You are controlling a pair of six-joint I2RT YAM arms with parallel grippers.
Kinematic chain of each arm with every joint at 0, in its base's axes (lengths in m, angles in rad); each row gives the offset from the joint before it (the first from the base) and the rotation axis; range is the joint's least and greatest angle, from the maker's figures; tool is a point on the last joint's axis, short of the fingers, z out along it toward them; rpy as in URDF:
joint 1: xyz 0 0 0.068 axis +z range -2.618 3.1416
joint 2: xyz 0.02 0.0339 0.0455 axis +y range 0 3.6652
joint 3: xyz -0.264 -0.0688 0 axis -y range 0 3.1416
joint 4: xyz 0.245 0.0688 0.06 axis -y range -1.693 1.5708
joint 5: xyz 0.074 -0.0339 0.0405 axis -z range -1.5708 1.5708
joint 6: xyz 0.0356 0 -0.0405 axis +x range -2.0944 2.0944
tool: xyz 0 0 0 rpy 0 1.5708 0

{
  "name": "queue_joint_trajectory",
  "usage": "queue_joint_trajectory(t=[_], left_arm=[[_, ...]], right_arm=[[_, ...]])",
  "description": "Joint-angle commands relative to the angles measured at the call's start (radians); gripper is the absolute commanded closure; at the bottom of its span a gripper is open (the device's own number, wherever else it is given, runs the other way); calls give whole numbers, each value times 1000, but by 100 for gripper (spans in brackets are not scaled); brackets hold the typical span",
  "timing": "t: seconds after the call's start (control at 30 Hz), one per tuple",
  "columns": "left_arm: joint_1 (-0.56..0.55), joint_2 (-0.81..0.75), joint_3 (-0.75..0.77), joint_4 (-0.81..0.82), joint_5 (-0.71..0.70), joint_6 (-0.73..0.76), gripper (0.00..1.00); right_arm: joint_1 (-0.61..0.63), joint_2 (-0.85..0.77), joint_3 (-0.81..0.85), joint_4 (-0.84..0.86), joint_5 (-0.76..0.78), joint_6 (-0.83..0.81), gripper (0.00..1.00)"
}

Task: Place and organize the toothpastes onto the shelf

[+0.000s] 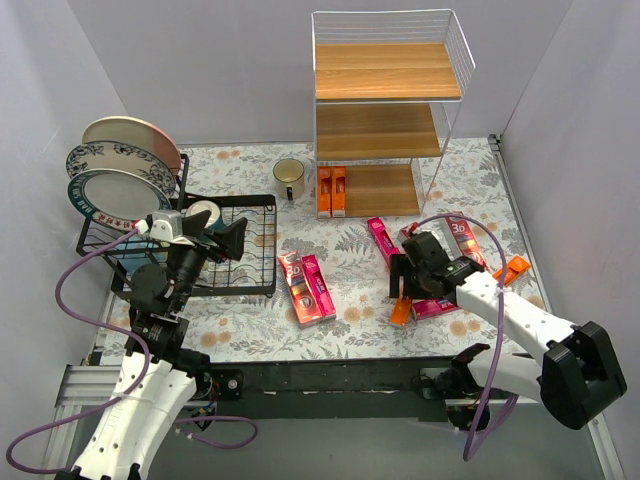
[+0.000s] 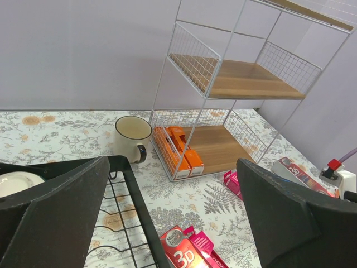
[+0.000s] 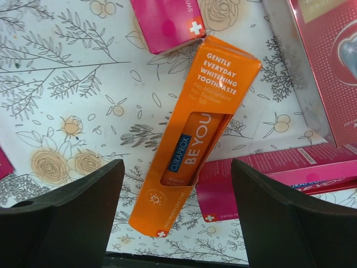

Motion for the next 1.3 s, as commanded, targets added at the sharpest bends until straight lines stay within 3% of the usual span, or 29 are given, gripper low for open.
queue_joint_trajectory(t=[0.0,0.27,0.63,0.93,1.27], left_arm=[[-5,-4,6,-1,8,11,2],[-3,-4,4,-1,6,12,2],[-3,14,4,5,12,11,2],[-5,28,1,8,18,9,2],[-5,34,1,5,11,10,2]], right_arm=[[-7,38,-9,-3,40,16,15],[-14,159,-8,117,-49,-43,23],[14,139,6,34,-312,-174,49],[63,249,102,175,-393,-356,54],[75,535,356,271,-275,-510,55]])
